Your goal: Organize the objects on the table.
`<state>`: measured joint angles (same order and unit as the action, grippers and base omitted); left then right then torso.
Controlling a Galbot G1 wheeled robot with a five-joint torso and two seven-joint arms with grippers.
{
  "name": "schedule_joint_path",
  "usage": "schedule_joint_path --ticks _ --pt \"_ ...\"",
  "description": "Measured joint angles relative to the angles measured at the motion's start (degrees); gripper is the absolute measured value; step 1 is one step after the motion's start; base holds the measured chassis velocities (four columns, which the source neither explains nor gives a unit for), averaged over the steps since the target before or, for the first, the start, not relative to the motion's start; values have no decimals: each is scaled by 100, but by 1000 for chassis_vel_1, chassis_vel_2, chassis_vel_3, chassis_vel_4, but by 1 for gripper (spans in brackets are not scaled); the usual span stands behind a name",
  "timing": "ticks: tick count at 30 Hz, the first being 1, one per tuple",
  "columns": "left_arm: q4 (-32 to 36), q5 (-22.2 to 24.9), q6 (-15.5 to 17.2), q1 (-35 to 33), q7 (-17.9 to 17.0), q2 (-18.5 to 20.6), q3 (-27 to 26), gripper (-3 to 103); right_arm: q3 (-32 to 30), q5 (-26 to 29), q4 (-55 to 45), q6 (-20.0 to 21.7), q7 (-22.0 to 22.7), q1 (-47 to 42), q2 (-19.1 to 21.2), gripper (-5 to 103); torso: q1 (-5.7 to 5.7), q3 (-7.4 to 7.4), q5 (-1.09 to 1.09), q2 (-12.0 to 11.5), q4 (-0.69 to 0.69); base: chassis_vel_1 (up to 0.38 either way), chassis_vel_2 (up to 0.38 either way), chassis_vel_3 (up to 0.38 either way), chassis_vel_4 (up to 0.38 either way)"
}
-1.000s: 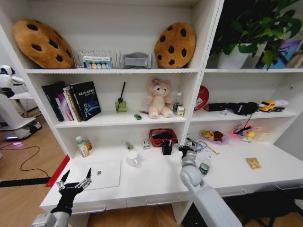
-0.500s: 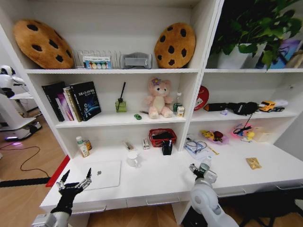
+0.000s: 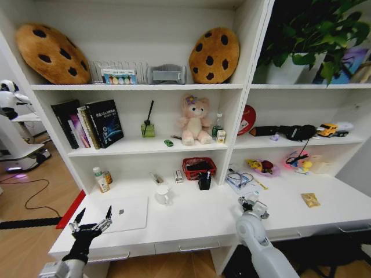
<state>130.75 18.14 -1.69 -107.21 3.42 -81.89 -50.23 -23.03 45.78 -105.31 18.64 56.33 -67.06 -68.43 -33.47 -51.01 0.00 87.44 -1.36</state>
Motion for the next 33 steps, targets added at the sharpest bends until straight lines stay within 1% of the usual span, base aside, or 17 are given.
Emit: schedule_joint_path --ticks 4,6,7,10,11,15,16,17,19,21,22,26,28,29,30,32,33 --pt "0 0 0 0 0 0 0 100 3 -1 14 63 -65 -23 -4 102 0 0 -1 0 -1 0 0 0 0" --pt "0 0 0 0 0 0 0 100 5 -24 18 78 -67 -95 -19 93 0 0 -1 0 -1 0 0 0 0" --pt "0 0 0 0 0 0 0 100 5 -24 18 78 -67 -95 -19 93 0 0 -1 0 -1 0 0 0 0" --pt "0 0 0 0 0 0 0 100 3 -79 56 62 -67 -144 -68 78 0 0 0 0 -2 0 0 0 0" --pt "0 0 0 0 0 0 0 100 3 -79 56 62 -67 -144 -68 78 0 0 0 0 -2 0 0 0 0" --pt "0 0 0 0 0 0 0 100 -26 -267 147 -28 -97 -167 -86 56 0 0 0 0 -1 0 0 0 0" --pt "0 0 0 0 0 0 0 100 -26 -267 147 -28 -97 -167 -86 56 0 0 0 0 -1 0 0 0 0" --pt "0 0 0 0 0 0 0 100 -41 -313 168 -56 -111 -169 -82 50 0 0 0 0 -1 0 0 0 0" --pt "0 0 0 0 0 0 0 100 -52 -352 175 -73 -120 -178 -76 50 0 0 0 0 -1 0 0 0 0" --pt "0 0 0 0 0 0 0 100 -64 -434 149 -96 -148 -238 -48 39 0 0 0 0 0 0 0 0 0" --pt "0 0 0 0 0 0 0 100 -64 -434 149 -96 -148 -238 -48 39 0 0 0 0 0 0 0 0 0" --pt "0 0 0 0 0 0 0 100 -64 -463 -345 -88 -154 -678 32 29 0 0 1 0 -1 0 0 0 0" --pt "0 0 0 0 0 0 0 100 -102 -92 -1060 81 -71 -1112 208 24 0 0 3 0 -2 0 0 0 0" --pt "0 0 0 0 0 0 0 100 -139 148 -1354 189 -22 -1271 335 23 0 1 0 0 -1 0 0 0 0" --pt "0 0 0 0 0 0 0 100 -139 148 -1354 189 -22 -1271 335 23 0 1 0 0 -1 0 0 0 0" --pt "0 0 0 0 -1 0 -1 100 -196 748 -2144 500 92 -1867 752 23 0 0 -3 0 0 0 0 0 0" --pt "0 0 0 0 -1 0 -1 100 -196 748 -2144 500 92 -1867 752 23 0 0 -3 0 0 0 0 0 0"
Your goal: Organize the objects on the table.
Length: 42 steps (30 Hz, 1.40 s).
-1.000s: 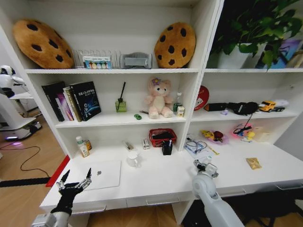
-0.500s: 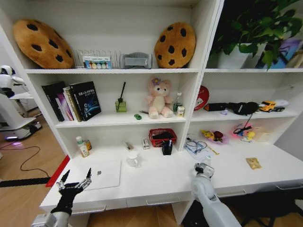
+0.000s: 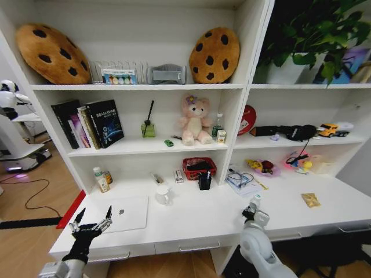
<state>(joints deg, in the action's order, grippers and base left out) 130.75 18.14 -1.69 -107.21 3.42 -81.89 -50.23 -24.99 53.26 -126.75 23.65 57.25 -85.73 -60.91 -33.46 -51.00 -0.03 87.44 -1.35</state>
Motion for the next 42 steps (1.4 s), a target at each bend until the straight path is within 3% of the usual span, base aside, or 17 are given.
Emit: schedule_joint_path --ticks 3,5,7,9,12,19,24,27,30,32,33,34,35,38,39,40,42 --pt "0 0 0 0 0 0 0 100 5 419 -692 182 224 -816 187 23 0 0 1 0 -3 0 0 0 0" --pt "0 0 0 0 0 0 1 100 92 866 -1169 158 661 -1296 190 23 1 1 3 1 -4 0 0 0 0" --pt "0 0 0 0 1 0 0 100 133 1243 -1401 75 1023 -1414 191 23 2 1 2 1 -4 0 0 0 0" --pt "0 0 0 0 0 0 1 100 183 1952 -1646 -119 1691 -1449 238 23 2 1 1 1 -1 0 0 0 0" --pt "0 0 0 0 0 0 1 100 181 2190 -1557 -232 1992 -1448 187 23 1 1 2 1 0 0 0 0 0" --pt "0 0 0 0 0 0 1 100 342 2574 -743 -547 2287 -1659 -473 23 1 0 2 0 -2 0 0 0 0" --pt "0 0 0 0 0 0 1 100 283 2426 -162 -464 2115 -1666 -963 23 1 0 2 1 -2 0 0 0 0" --pt "0 0 0 0 0 0 0 100 248 2409 -16 -435 2063 -1642 -1013 23 1 0 2 1 -2 0 0 0 0" --pt "-1 0 0 0 0 0 0 100 142 2403 558 -347 1710 -1657 -1003 23 0 0 3 0 0 0 0 0 0" --pt "0 0 0 0 0 0 0 100 21 1956 1131 11 760 -1929 -921 23 -1 0 3 0 0 0 0 0 0" --pt "0 0 0 0 0 0 0 100 21 1956 1131 11 760 -1929 -921 23 -1 0 3 0 0 0 0 0 0" --pt "0 0 0 0 0 0 0 100 -54 1513 1404 207 104 -2125 -891 23 0 0 5 0 -1 0 0 0 0" --pt "0 0 0 0 0 0 0 100 -54 1513 1404 207 104 -2125 -891 23 0 0 5 0 -1 0 0 0 0" --pt "0 0 0 0 0 0 1 100 -228 -349 2238 204 -2010 -2577 -833 23 0 0 2 1 -4 0 0 0 0" --pt "0 0 0 0 0 0 1 100 -230 -812 2498 36 -2387 -2610 -830 23 0 0 4 0 -3 0 0 0 0" --pt "0 0 0 0 0 0 1 100 -230 -812 2498 36 -2387 -2610 -830 23 0 0 4 0 -3 0 0 0 0" --pt "-1 0 0 0 0 0 0 100 -235 -1765 3168 -600 -3206 -2636 -785 23 0 0 4 0 -2 0 0 0 0"
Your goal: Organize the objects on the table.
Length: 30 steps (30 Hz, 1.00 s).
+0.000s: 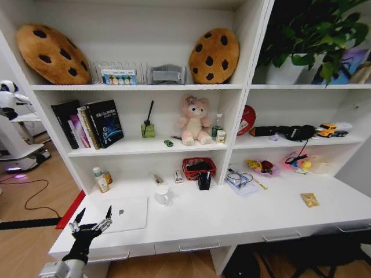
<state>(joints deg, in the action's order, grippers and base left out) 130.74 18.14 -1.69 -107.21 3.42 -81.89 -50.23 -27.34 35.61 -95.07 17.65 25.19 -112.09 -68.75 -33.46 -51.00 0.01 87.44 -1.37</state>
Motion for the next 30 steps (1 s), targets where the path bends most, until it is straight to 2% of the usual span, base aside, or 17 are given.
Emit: schedule_joint_path --ticks 1,2,3,4,6,7,8,10,14,22,30 --pt "0 0 0 0 0 0 0 100 -29 -552 447 -561 -613 -7 43 23 0 0 0 0 0 0 0 0 0" --pt "0 0 0 0 0 0 0 100 -29 -552 447 -561 -613 -7 43 23 0 0 0 0 0 0 0 0 0" --pt "0 0 1 0 0 0 0 100 -42 -885 705 -953 -945 -12 79 23 0 0 1 -1 0 0 0 0 0" --pt "0 0 0 0 0 0 0 100 -61 -1613 1151 -1725 -1372 -13 155 23 0 0 0 0 0 0 0 0 0" --pt "0 0 0 0 0 0 0 100 -73 -2597 1789 -2912 -1681 21 173 23 0 0 -3 0 1 0 0 0 0" --pt "0 0 0 0 0 0 0 100 -73 -2597 1789 -2912 -1681 21 173 23 0 0 -3 0 1 0 0 0 0" --pt "0 0 0 0 0 0 0 100 -59 -2786 1981 -3227 -1737 21 145 23 0 0 1 0 1 0 0 0 0" --pt "0 0 0 0 0 0 0 100 3 -2868 2216 -3586 -1791 -34 96 23 0 0 -2 0 0 0 0 0 0" --pt "0 0 0 0 0 0 0 100 65 -2904 2315 -3800 -1754 -96 -52 23 0 0 0 0 -1 0 0 0 0" --pt "0 0 0 0 0 0 0 100 85 -2822 2195 -3612 -1632 -204 -122 23 0 0 -2 0 0 0 0 0 0" --pt "0 0 0 0 0 0 0 100 56 -2719 2194 -3604 -1621 -180 -94 23 0 0 -2 0 0 -19 -26 18 25"
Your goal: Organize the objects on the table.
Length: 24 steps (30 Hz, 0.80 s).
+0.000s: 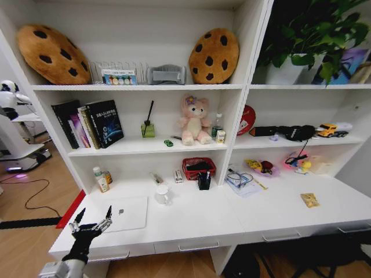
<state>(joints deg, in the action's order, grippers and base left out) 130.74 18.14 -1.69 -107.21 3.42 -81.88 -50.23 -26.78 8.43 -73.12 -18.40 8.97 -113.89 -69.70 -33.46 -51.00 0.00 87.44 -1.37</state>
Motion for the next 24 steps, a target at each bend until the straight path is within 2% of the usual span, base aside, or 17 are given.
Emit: schedule_joint_path --ticks 11,17,20,24 --pt "0 0 0 0 0 0 0 100 -53 169 -65 43 -51 56 26 23 0 -1 3 -1 1 -138 -143 134 137" --pt "0 0 0 0 0 0 0 100 -79 192 -53 37 -42 104 21 23 -1 -1 -4 -1 -1 -249 -244 245 247" --pt "0 0 0 0 0 0 0 100 -80 136 -14 36 -43 204 27 23 0 -1 4 -1 0 -286 -295 278 290" --pt "0 0 0 0 0 -1 1 100 -51 12 113 36 -46 420 24 23 0 -1 0 0 3 -202 -257 271 224"
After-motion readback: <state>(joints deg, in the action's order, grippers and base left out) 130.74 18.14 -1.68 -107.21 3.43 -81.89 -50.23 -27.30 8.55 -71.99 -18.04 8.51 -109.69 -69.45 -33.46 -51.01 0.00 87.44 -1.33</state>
